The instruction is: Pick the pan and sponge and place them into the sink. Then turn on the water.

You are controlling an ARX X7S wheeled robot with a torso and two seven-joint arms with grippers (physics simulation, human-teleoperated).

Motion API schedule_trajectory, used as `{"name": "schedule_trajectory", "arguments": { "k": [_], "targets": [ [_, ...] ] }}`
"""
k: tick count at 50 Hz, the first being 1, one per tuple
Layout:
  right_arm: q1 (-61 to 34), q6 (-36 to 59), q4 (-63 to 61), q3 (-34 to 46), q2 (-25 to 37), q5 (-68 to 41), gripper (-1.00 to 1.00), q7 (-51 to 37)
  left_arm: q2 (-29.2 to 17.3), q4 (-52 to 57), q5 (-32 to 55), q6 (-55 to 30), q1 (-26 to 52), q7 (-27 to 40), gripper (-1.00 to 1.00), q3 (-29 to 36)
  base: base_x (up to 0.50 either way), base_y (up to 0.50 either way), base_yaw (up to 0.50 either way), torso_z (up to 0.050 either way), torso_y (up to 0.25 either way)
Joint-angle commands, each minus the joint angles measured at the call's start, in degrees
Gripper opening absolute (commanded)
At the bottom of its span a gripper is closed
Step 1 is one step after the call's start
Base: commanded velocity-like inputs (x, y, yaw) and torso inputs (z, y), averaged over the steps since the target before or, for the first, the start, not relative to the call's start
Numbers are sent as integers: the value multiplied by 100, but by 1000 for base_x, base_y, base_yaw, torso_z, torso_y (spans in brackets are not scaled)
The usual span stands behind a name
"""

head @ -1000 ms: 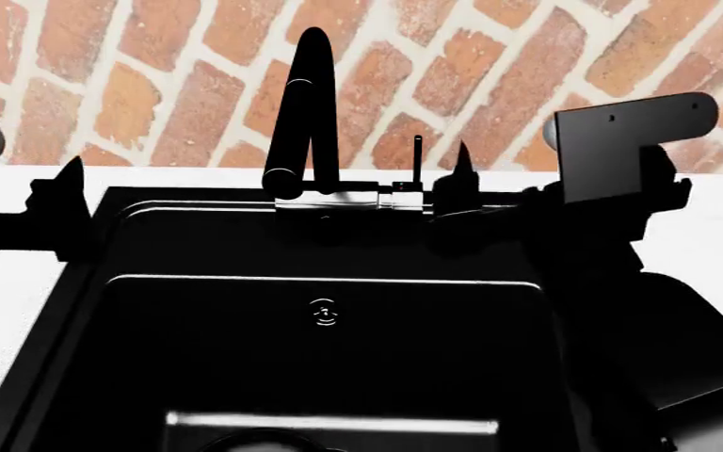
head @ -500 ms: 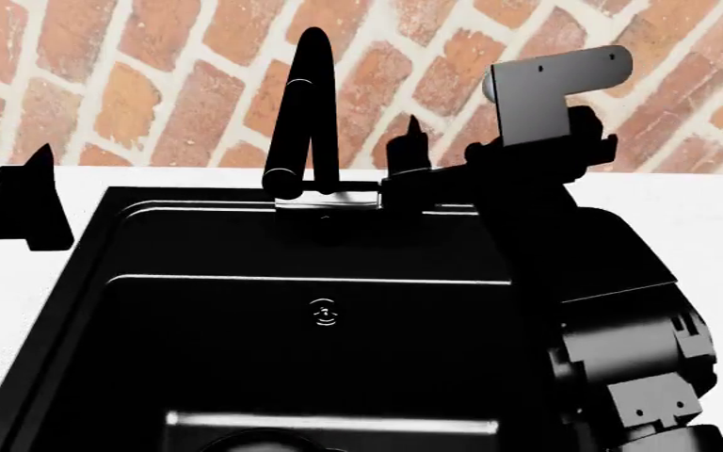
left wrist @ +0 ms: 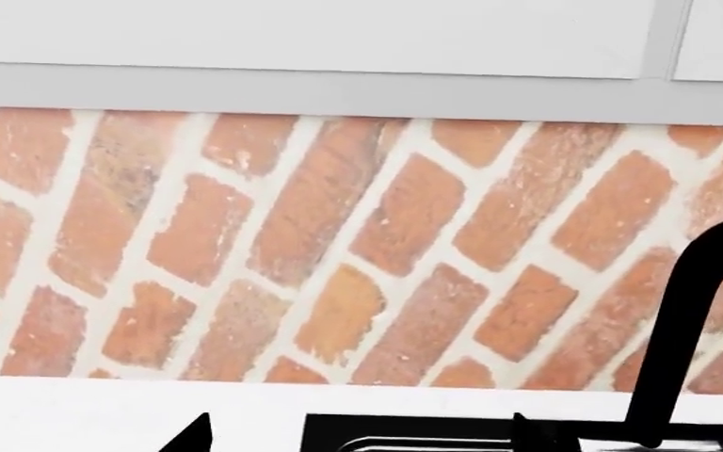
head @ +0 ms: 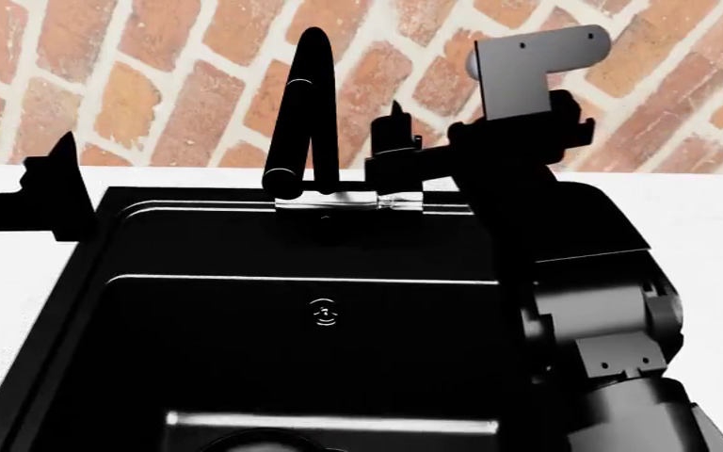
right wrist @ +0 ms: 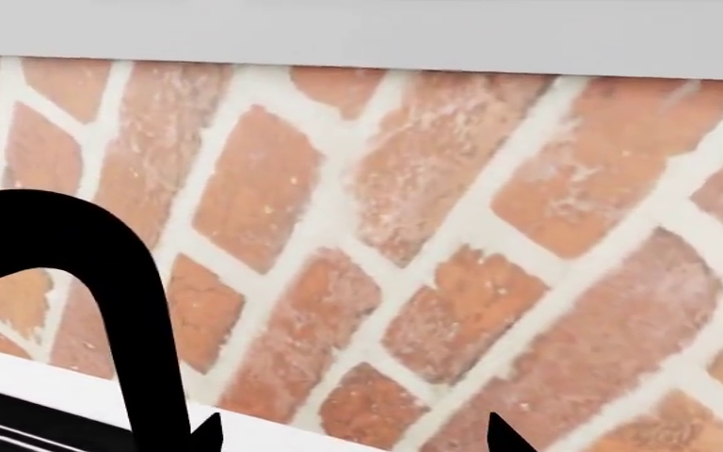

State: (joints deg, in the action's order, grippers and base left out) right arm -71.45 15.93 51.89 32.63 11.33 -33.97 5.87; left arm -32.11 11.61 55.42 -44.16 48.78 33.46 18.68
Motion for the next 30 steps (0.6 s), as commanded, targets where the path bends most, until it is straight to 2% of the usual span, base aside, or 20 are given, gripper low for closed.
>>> {"name": "schedule_trajectory", "arguments": {
  "k": [1, 18, 30],
  "targets": [
    [-130, -138, 394, 0, -165, 7, 100, 141, 38, 170, -126, 34, -15, 57, 100, 133, 0, 0, 0, 0, 0],
    [-385, -485, 1084, 16, -407, 88, 100, 319, -248, 323, -98, -16, -96, 10, 100, 88, 0, 0, 0, 0, 0],
    [-404, -547, 1153, -1, -408, 86, 100, 281, -160, -19, -225, 60, 88, -169, 100, 177, 0, 0, 0, 0, -179]
  ]
}}
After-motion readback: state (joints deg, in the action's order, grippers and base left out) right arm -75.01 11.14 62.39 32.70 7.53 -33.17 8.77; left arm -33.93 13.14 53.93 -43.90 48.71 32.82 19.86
